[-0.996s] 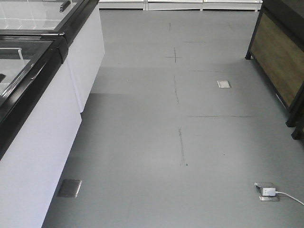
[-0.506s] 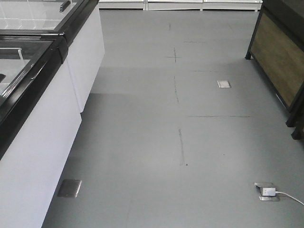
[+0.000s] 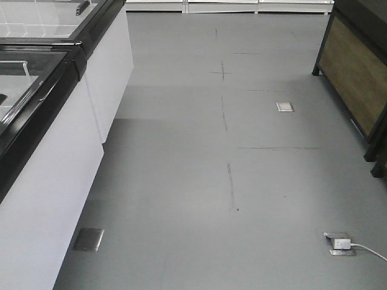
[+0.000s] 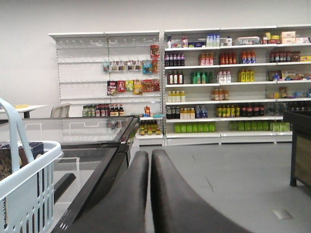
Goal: Left arm holds basket, right arm returns cookies
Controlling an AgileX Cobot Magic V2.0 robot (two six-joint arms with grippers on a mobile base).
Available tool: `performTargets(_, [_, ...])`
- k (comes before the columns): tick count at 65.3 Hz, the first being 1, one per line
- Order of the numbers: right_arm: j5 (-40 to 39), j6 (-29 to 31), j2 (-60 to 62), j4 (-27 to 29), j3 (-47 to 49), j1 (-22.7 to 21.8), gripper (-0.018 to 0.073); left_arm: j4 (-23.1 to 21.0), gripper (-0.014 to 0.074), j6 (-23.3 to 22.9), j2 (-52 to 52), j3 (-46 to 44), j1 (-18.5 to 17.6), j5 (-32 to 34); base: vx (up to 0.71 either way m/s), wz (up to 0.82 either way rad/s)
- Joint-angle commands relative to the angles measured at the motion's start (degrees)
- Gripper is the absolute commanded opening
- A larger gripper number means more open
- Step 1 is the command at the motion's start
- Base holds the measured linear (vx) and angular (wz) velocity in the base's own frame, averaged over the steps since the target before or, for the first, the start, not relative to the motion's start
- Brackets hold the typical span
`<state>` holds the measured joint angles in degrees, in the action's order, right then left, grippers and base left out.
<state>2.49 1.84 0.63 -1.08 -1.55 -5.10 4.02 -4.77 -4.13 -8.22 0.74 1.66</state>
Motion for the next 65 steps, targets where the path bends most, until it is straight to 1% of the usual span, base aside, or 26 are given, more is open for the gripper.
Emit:
performTargets(1, [-4.17,0.32,0.56,-0.46,-0.12,-0.42,-0.0008,-0.06,-0.0006,-0.58,-5.68,-5.29,-0.29,-1.66,0.00,0.00])
performTargets(12, [-4.24,0.32,0.56,-0.46,-0.12,-0.42,-0.0008,-0.06,-0.0006,-0.58,-15.03,-9.26,-0.29,-8.68,0.00,0.00])
performTargets(20, [-4.24,0.32,0.56,-0.46,-0.12,-0.42,-0.0008,-0.06,-0.0006,-0.58,-18.80,-9.19,-0.29,-8.15,0.00,0.00])
performTargets(26, [-4.24,0.32,0.56,-0.46,-0.12,-0.42,-0.0008,-0.06,-0.0006,-0.58,-20.00,-9.19,-0.29,-6.47,0.00,0.00])
performTargets(29, [-4.24,0.32,0.56,-0.46,-0.12,-0.42,-0.0008,-0.06,-0.0006,-1.47,-20.09,-9.19,-0.29,-6.00,0.00,0.00])
performTargets(34, [-4.24,0.32,0.56,-0.46,-0.12,-0.42,-0.0008,-0.06,-0.0006,-3.42,-20.09,-9.19,-0.29,-6.80,0.00,0.00])
performTargets(41, [-4.24,0.32,0.56,-0.46,-0.12,-0.42,-0.0008,-0.06,-0.0003,-6.69,-20.09,-9.19,-0.29,-10.72,0.00,0.00])
performTargets(50, [-4.24,0.32,0.56,-0.46,-0.12,-0.42,-0.0008,-0.06,0.0011,-14.49,-20.16,-9.25,-0.29,-15.91,0.00,0.00])
performTargets(57, [-4.24,0.32,0.56,-0.46,-0.12,-0.42,-0.0008,-0.06,0.0045,-18.79,-21.07,-10.06,-0.29,-17.20,0.00,0.00])
performTargets(61, [-4.24,0.32,0.56,-0.46,-0.12,-0.42,-0.0008,-0.06,0.0076,-22.02,-23.04,-11.98,-0.29,-18.88,0.00,0.00])
performTargets(65, [-4.24,0.32,0.56,-0.46,-0.12,-0.42,-0.0008,-0.06,0.0109,-24.12,-25.60,-14.40,-0.29,-20.65,0.00,0.00])
